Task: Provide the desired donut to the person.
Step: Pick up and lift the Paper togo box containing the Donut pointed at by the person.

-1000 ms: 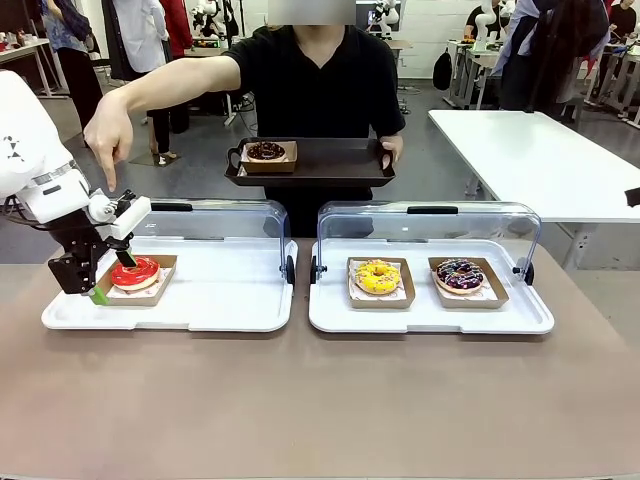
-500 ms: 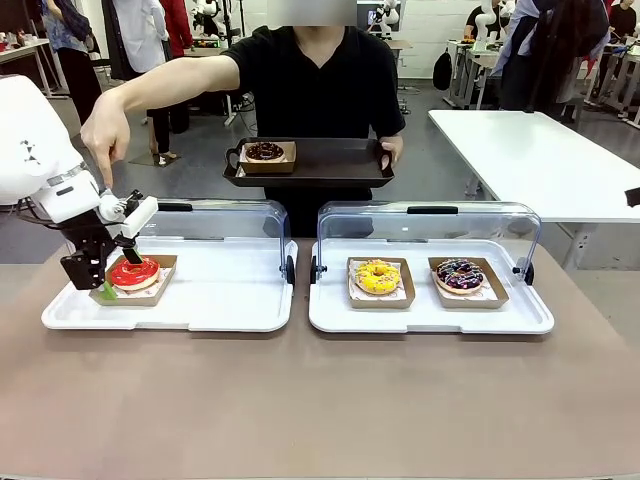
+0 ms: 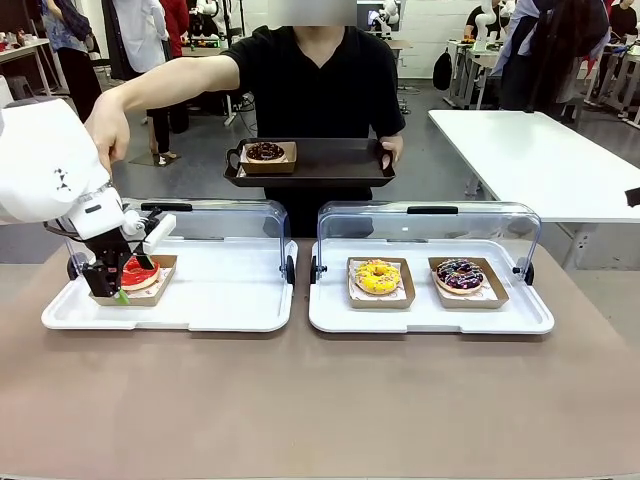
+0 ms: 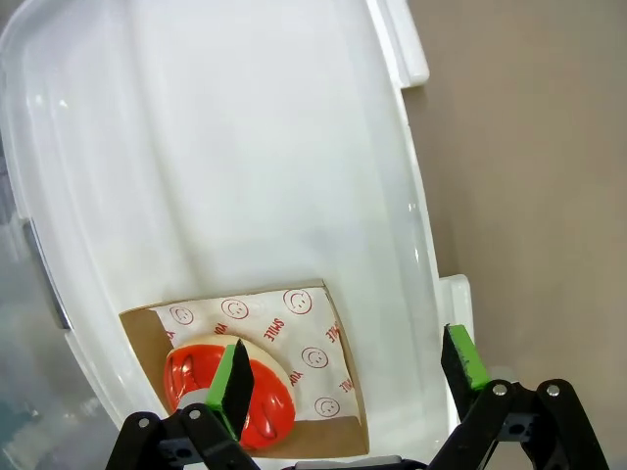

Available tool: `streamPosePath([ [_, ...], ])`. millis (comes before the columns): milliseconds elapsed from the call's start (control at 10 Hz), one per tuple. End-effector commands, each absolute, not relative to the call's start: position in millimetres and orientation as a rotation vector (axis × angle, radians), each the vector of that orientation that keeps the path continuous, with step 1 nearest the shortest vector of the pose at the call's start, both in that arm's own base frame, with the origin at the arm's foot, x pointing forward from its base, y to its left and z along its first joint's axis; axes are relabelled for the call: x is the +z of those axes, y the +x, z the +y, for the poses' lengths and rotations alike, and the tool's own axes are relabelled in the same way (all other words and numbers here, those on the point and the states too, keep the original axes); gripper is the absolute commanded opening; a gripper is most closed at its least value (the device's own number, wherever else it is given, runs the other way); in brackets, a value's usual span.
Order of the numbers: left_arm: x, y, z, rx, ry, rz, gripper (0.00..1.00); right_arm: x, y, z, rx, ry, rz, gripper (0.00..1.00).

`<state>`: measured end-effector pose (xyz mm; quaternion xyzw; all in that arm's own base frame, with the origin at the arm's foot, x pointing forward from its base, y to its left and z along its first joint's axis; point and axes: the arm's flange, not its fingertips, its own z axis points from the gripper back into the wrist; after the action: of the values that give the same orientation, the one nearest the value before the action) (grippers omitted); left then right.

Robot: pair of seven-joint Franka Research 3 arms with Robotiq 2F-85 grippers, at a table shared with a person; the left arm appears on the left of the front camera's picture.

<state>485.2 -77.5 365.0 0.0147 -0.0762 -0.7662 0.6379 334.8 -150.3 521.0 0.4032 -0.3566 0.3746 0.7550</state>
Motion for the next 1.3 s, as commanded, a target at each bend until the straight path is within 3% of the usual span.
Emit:
streamPosePath([
  [0, 359.1, 488.3, -89.6, -1.733, 0.113, -0.133, 1.0, 521.0, 337.0, -151.1, 0.82, 0.894, -0.803, 1.0],
  [1000, 328.8, 507.9, -93.5, -1.701, 0.103, -0.103, 1.0, 521.0, 337.0, -151.1, 0.82, 0.894, -0.803, 1.0],
  [1100, 326.8, 507.8, -91.5, -1.697, 0.098, -0.116, 0.9, 521.0, 337.0, -151.1, 0.82, 0.894, -0.803, 1.0],
  [1200, 328.0, 510.3, -93.7, -1.704, 0.098, -0.113, 0.48, 521.0, 337.0, -151.1, 0.82, 0.894, -0.803, 1.0],
])
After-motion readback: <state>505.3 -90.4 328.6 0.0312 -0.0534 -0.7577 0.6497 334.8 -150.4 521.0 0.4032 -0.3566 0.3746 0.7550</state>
